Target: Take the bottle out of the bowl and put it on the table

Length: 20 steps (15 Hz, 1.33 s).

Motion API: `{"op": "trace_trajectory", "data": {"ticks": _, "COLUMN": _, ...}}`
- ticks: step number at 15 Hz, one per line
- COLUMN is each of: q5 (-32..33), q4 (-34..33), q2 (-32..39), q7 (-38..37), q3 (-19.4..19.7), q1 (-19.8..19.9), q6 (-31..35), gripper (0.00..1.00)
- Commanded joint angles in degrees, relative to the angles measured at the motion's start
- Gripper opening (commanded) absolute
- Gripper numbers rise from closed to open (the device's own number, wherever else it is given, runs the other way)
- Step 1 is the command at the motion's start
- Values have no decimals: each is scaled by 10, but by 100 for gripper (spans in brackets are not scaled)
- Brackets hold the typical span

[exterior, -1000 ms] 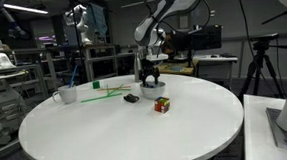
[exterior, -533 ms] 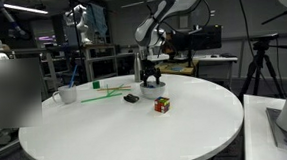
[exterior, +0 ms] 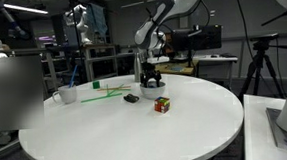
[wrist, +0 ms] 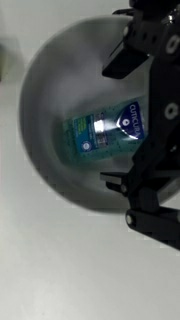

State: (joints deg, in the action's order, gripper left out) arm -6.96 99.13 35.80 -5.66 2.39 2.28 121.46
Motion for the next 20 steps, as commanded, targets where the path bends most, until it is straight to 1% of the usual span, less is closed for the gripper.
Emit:
{"op": "trace_trajectory", "data": {"ticks": 1, "q5": 1, "q4": -28, "q2": 13, "q7": 11, "q3": -6, "q1": 6, "q6": -29, "gripper": 100}}
{"op": "trace_trajectory", "data": {"ticks": 8, "q5": 0, "q4": -29, "q2": 19, "q7": 12, "q3": -8, "q1": 7, "q6": -30, "gripper": 100}}
{"op": "trace_trajectory", "data": {"ticks": 9, "q5": 0, "q4": -28, "q2": 19, "q7": 13, "q3": -8, "q1": 7, "q6": -30, "gripper": 83}}
{"op": "trace_trajectory", "data": {"ticks": 10, "q5": -1, "q4": -28, "q2": 19, "q7": 14, "q3": -9, "q1": 8, "q6": -30, "gripper": 74}}
{"op": "trace_trajectory", "data": {"ticks": 16, "q5": 0, "q4": -29, "q2": 20, "q7": 13, "q3": -8, "q1": 6, "q6": -35, "gripper": 29}}
{"op": "trace_trajectory", "data": {"ticks": 20, "q5": 1, "q4": -32, "q2": 21, "q7": 10, "q3": -8, "q1": 5, "q6": -39, "gripper": 28}}
